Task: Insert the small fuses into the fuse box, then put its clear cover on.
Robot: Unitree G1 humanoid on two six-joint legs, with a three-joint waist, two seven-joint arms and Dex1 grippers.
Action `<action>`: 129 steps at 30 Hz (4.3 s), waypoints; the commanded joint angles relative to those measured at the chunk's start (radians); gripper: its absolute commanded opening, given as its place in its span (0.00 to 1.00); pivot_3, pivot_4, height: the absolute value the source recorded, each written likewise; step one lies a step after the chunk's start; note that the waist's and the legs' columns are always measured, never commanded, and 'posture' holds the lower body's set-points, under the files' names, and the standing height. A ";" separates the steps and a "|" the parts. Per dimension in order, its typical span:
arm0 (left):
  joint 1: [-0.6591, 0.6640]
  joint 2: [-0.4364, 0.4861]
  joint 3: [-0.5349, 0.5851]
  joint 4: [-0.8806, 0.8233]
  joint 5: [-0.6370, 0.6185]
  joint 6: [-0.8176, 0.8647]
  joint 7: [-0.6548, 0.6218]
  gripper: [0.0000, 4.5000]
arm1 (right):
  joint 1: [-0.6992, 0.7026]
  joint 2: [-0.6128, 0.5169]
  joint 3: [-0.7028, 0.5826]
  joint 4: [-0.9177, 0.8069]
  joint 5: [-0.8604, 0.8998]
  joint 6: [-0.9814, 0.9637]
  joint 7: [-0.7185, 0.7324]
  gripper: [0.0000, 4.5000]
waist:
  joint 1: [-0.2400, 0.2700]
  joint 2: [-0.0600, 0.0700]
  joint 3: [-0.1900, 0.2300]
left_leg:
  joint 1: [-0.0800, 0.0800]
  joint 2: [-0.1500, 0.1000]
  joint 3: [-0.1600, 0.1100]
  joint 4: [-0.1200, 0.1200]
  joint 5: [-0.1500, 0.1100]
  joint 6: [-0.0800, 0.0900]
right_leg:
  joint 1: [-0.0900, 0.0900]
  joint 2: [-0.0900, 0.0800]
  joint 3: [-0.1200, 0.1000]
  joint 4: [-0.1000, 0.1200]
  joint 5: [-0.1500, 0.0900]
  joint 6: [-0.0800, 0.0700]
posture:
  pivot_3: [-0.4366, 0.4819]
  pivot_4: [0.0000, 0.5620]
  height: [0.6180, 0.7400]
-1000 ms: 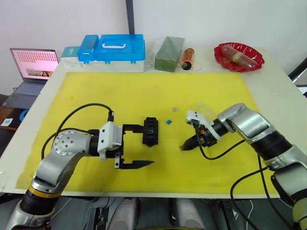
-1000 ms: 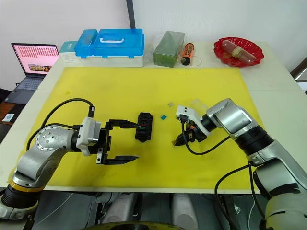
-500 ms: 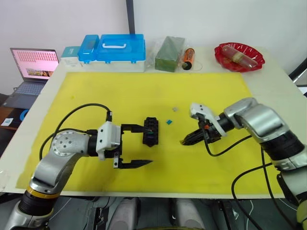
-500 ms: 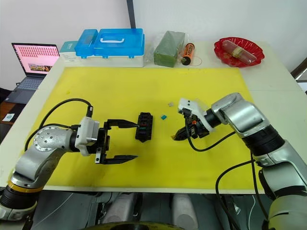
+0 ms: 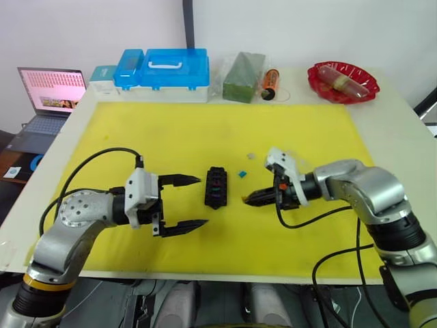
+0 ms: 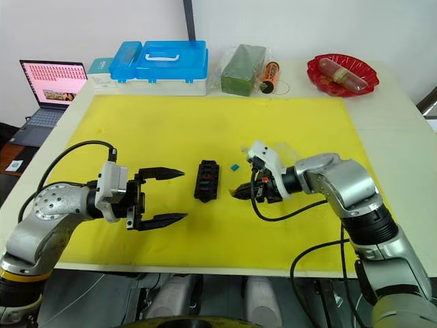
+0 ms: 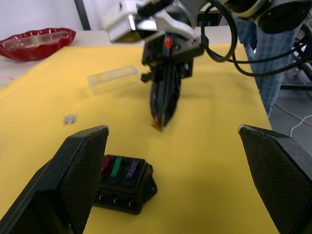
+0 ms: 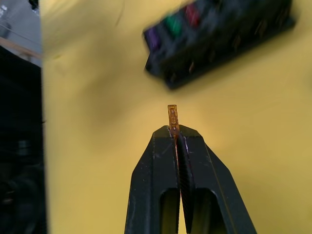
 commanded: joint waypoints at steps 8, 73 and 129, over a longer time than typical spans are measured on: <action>-0.057 0.012 -0.019 -0.001 0.016 -0.016 -0.024 1.00 | 0.006 0.094 -0.105 0.050 0.105 0.237 -0.160 0.01 | 0.000 0.000 0.000 | 0.000 -0.001 0.000 0.000 0.000 0.000 | 0.000 0.001 0.000 0.000 0.000 0.000 | 0.48 0.27 1.00; -0.057 0.011 -0.052 -0.011 0.042 -0.026 -0.026 1.00 | -0.208 0.069 0.127 0.486 0.112 0.141 0.030 0.30 | -0.005 0.000 0.000 | 0.000 -0.001 0.000 0.000 0.000 0.000 | 0.000 0.002 0.000 0.000 0.000 0.000 | 0.48 0.27 1.00; -0.134 -0.127 -0.069 0.309 0.153 -0.091 0.053 1.00 | -0.191 0.197 0.165 0.159 -0.295 -0.598 -0.107 0.00 | -0.003 -0.001 0.000 | 0.000 0.000 0.000 -0.001 0.001 -0.001 | -0.002 0.003 0.000 0.002 0.001 -0.002 | 0.48 0.27 1.00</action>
